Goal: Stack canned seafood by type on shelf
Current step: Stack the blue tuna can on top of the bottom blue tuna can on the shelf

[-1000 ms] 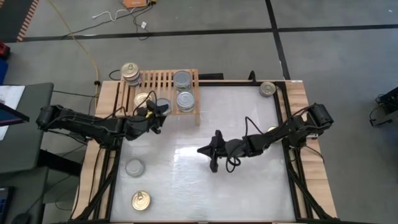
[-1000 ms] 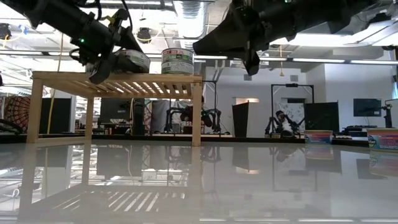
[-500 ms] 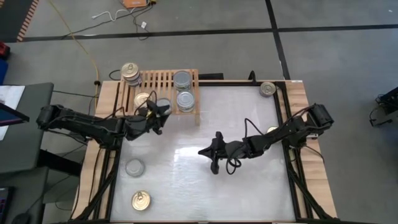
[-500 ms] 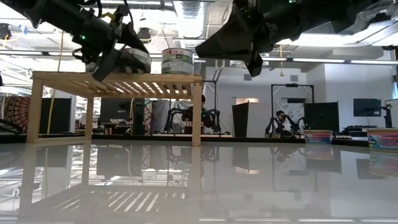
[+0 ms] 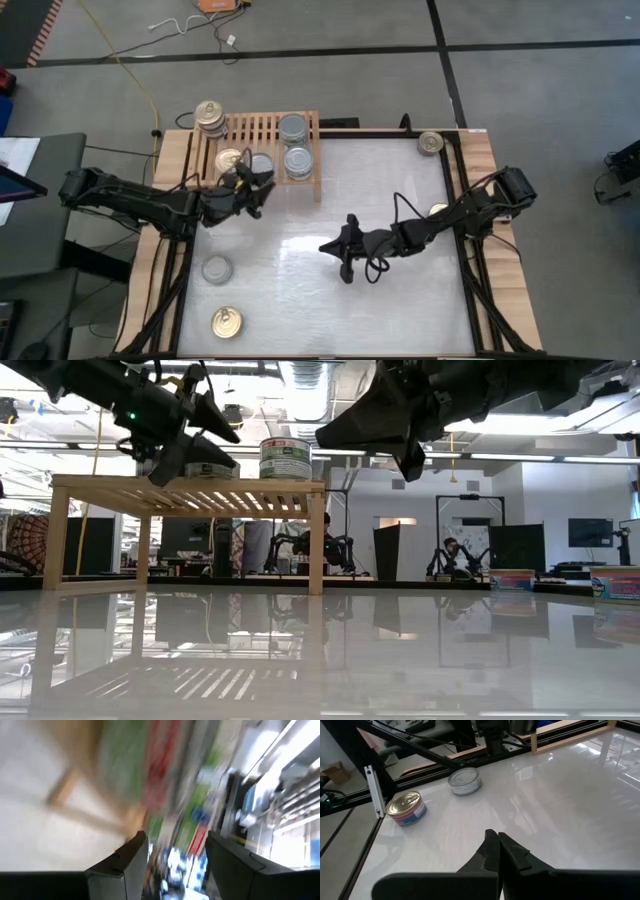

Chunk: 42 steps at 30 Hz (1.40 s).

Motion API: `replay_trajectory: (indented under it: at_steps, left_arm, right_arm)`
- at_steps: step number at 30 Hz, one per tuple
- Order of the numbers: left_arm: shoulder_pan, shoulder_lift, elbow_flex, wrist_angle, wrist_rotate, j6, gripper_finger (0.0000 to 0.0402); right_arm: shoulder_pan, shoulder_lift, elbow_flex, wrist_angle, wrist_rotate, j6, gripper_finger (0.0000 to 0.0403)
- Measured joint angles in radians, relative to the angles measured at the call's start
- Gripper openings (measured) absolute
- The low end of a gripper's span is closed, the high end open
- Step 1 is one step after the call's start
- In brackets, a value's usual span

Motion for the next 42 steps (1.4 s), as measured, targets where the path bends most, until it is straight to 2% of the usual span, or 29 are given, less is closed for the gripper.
replay_trajectory:
  at_steps: [3, 5, 8, 12, 15, 20, 27, 33, 36, 39, 42]
  left_arm:
    - [-0.011, 0.001, 0.000, 0.005, 0.031, -0.024, 0.0188]
    - [-0.017, 0.000, 0.000, 0.028, 0.032, 0.039, 0.0188]
    - [-0.035, 0.000, 0.000, 0.054, 0.123, 0.197, 0.0188]
    - [-0.080, 0.000, 0.000, 0.053, 0.207, 0.502, 0.0188]
    - [-0.150, 0.007, 0.000, 0.055, 0.199, 0.696, 0.0188]
    - [-0.277, 0.052, 0.000, 0.055, 0.040, 0.883, 0.0188]
    - [-0.315, 0.099, 0.000, 0.039, 0.041, 0.861, 0.0188]
    - [-0.303, 0.116, 0.000, -0.012, 0.039, 0.878, 0.0188]
    - [-0.286, 0.115, 0.000, -0.028, -0.014, 0.863, 0.0188]
    - [-0.301, 0.121, 0.000, -0.017, -0.053, 1.000, 0.0188]
    - [-0.365, 0.174, 0.000, 0.042, -0.095, 1.092, 0.0188]
  right_arm:
    - [-0.001, 0.000, 0.000, 0.000, 0.000, 0.000, 0.0021]
    - [-0.001, 0.000, 0.000, -0.001, 0.000, 0.001, 0.0021]
    - [0.006, 0.000, 0.000, -0.005, 0.000, 0.002, 0.0021]
    - [0.013, 0.000, 0.000, -0.012, 0.000, 0.002, 0.0024]
    - [0.014, 0.000, 0.000, -0.026, 0.000, 0.011, 0.0025]
    - [0.025, 0.000, 0.000, -0.051, 0.000, 0.029, 0.0024]
    - [0.065, 0.000, 0.000, -0.102, 0.000, 0.052, 0.0025]
    - [0.101, 0.000, 0.000, -0.258, 0.001, 0.125, 0.0026]
    - [0.125, 0.000, -0.001, -0.352, 0.006, 0.187, 0.0026]
    - [0.174, 0.000, -0.041, -0.326, 0.073, 0.225, 0.0026]
    - [0.225, 0.000, -0.120, -0.204, 0.090, 0.249, 0.0026]
